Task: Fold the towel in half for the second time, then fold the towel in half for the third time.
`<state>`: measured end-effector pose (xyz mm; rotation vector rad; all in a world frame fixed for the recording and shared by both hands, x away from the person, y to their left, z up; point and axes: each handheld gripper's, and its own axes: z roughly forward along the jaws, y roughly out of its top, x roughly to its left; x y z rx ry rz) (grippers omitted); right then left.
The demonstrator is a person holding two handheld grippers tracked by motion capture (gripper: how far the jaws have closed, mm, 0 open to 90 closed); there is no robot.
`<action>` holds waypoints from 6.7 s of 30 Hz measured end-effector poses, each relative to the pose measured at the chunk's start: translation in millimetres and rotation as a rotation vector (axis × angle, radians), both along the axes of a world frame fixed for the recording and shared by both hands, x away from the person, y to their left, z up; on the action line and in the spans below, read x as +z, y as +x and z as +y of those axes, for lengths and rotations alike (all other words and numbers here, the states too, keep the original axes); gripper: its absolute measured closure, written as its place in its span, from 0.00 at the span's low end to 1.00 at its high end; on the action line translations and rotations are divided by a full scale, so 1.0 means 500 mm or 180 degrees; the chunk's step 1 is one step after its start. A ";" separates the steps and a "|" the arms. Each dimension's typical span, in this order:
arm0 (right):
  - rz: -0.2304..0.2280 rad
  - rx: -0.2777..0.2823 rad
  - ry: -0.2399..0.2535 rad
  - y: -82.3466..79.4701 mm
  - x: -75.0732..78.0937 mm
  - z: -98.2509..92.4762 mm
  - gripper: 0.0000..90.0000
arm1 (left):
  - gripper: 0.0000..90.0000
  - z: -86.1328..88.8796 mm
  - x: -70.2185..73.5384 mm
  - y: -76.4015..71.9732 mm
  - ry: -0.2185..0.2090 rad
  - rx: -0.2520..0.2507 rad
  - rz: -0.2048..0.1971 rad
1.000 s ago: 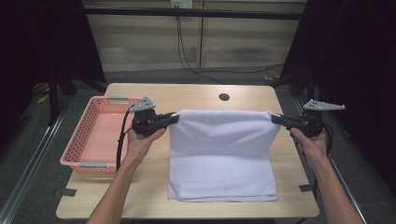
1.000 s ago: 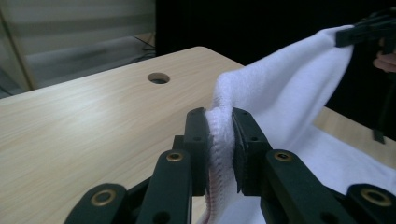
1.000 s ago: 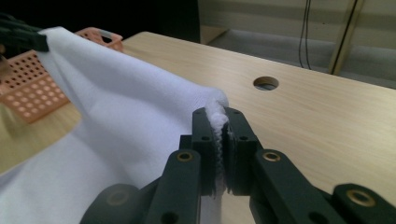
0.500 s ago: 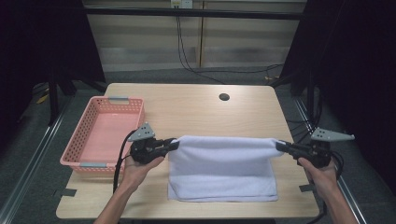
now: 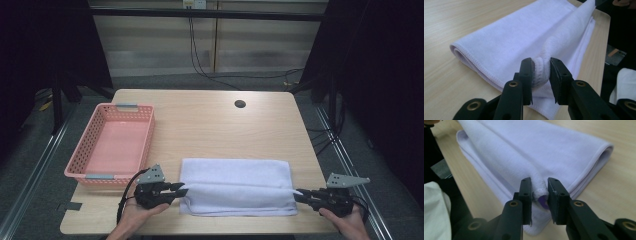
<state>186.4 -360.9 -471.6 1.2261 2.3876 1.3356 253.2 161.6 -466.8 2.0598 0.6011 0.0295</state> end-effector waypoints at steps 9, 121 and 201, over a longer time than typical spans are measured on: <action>-0.0034 -0.0013 0.0023 -0.030 0.015 0.003 0.62 | 0.71 0.020 0.008 -0.025 -0.0146 -0.0065 0.0085; -0.0534 0.1049 -0.0666 0.103 -0.065 0.557 0.73 | 0.42 -0.085 -0.055 0.253 0.0172 0.0659 0.0308; -0.0584 0.0775 0.0548 0.156 0.114 0.546 0.87 | 0.86 -0.094 0.136 0.267 -0.0055 0.0610 0.0219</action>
